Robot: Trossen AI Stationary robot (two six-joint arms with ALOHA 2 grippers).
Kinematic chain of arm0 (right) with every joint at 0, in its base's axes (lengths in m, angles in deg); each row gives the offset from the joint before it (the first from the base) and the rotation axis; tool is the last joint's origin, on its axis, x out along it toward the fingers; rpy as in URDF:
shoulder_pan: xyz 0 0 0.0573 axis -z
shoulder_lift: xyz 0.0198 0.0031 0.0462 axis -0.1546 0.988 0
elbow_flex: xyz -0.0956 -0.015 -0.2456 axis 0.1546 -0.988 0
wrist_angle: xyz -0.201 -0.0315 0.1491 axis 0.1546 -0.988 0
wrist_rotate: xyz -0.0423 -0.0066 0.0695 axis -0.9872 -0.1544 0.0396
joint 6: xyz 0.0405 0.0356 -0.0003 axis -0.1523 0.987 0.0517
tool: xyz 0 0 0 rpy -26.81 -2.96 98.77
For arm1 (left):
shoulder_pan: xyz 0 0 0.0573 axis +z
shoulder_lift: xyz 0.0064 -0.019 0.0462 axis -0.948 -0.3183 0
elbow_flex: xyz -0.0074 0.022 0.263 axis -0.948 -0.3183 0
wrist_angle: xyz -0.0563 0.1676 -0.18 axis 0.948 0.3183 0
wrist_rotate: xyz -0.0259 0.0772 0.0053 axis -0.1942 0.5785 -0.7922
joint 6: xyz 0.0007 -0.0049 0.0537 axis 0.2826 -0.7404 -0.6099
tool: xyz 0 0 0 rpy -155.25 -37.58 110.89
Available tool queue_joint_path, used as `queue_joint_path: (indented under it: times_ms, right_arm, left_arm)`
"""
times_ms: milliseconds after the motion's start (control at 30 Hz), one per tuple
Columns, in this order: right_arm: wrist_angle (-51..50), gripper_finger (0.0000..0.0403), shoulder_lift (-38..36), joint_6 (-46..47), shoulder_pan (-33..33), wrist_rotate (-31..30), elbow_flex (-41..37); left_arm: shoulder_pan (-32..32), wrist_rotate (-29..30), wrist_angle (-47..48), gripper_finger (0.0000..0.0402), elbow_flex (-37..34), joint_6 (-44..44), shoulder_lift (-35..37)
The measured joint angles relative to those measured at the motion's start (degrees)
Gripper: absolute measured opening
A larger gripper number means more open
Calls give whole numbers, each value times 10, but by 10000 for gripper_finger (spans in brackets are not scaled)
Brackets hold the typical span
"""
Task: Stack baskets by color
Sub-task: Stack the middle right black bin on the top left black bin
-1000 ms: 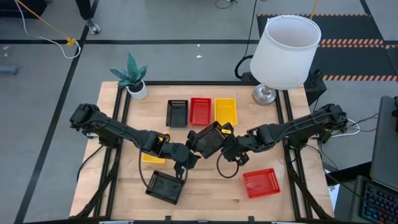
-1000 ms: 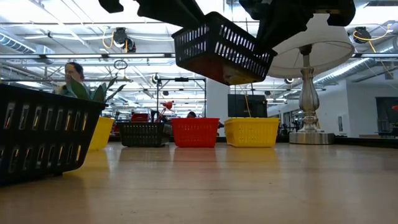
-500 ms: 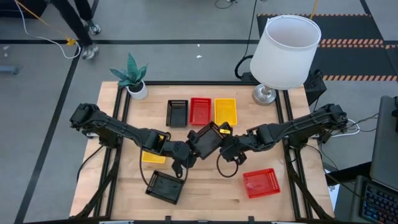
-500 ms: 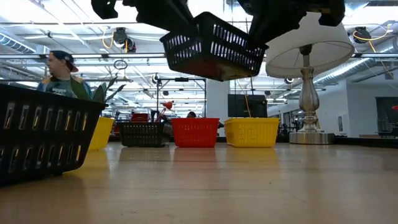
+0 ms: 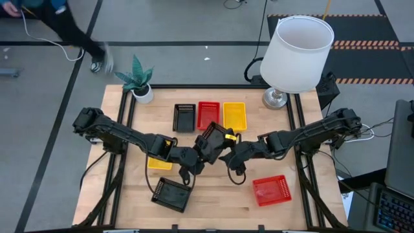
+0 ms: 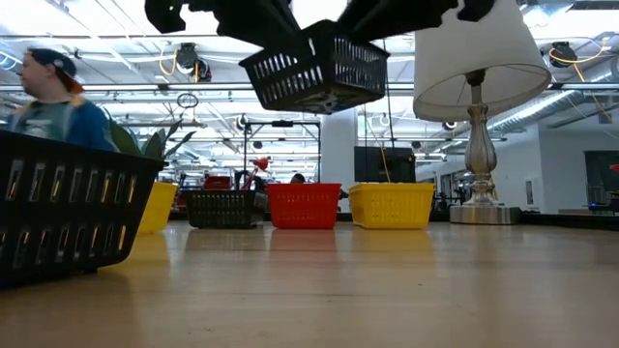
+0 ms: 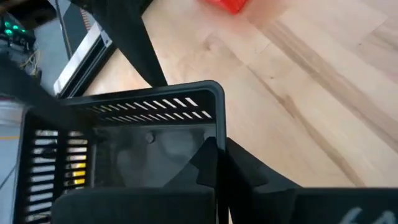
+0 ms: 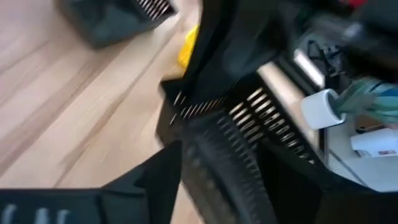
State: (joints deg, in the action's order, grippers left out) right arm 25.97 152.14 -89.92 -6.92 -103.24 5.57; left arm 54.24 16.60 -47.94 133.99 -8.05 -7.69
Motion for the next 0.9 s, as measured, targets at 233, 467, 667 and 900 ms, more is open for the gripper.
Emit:
queue_joint_path:
  times_ms: [233, 467, 667, 900]
  right_arm:
    - [53, 246, -21, 13, -13, -1, -1]
    - [54, 243, -64, 41, -40, -84, -1]
    - [20, 240, -105, 76, -66, -126, 0]
    - [-36, 240, -154, 123, -84, -125, 0]
  left_arm:
    - [0, -2, 14, 21, 0, 9, 0]
    - [0, 12, 25, 12, 0, 19, 0]
    - [3, 23, 41, 13, 0, 35, 9]
    - [27, 35, 65, 18, 0, 80, 56]
